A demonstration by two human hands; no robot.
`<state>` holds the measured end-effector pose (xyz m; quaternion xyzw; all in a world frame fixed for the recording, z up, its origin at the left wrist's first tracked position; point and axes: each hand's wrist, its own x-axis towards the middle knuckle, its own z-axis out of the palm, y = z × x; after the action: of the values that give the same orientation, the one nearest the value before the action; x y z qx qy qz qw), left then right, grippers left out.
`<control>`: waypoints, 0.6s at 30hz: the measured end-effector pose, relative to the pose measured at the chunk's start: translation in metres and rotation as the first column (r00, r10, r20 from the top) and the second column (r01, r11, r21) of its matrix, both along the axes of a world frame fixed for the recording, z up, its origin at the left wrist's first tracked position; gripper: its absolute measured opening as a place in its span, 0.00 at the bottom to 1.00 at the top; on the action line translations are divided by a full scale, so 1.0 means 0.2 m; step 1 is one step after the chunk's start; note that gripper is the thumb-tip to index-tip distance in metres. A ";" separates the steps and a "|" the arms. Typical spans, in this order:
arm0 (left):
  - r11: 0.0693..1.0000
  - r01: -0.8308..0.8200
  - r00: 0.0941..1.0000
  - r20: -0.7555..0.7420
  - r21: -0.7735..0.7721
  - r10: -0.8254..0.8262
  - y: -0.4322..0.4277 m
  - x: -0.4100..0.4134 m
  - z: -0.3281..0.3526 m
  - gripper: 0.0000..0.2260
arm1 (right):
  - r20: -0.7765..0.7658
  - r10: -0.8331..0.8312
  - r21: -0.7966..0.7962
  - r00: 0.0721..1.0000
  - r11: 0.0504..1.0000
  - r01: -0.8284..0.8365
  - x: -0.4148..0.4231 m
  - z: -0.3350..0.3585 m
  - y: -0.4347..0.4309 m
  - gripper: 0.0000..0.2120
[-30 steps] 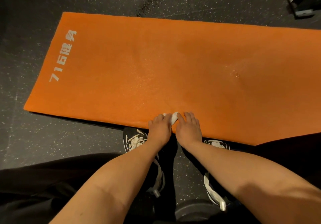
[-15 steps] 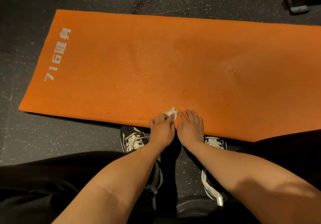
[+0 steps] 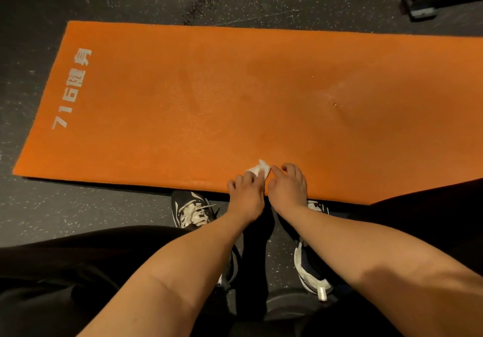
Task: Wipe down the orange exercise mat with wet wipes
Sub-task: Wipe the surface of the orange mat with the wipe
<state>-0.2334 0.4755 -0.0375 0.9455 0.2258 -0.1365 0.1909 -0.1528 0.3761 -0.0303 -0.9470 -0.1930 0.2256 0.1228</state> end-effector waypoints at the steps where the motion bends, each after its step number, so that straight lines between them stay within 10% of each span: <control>1: 0.999 0.044 0.999 0.007 0.009 -0.044 0.00 0.00 -0.01 0.23 | 0.001 0.004 -0.011 1.000 1.000 -0.004 0.00 0.00 -0.01 0.22; 10: 0.957 -0.262 0.960 -0.066 0.125 0.271 0.24 -0.04 -0.04 0.21 | -0.035 0.088 -0.054 0.995 0.994 -0.090 0.01 -0.01 -0.04 0.23; 18: 0.987 0.161 0.987 0.009 -0.007 -0.161 -0.09 0.05 0.01 0.31 | -0.018 -0.123 -0.078 0.992 0.990 0.121 0.03 0.02 -0.10 0.22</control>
<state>-0.2234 0.4575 -0.0346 0.9604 0.1475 -0.1482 0.1839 -0.1464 0.3557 -0.0256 -0.9584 -0.1243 0.2358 0.1021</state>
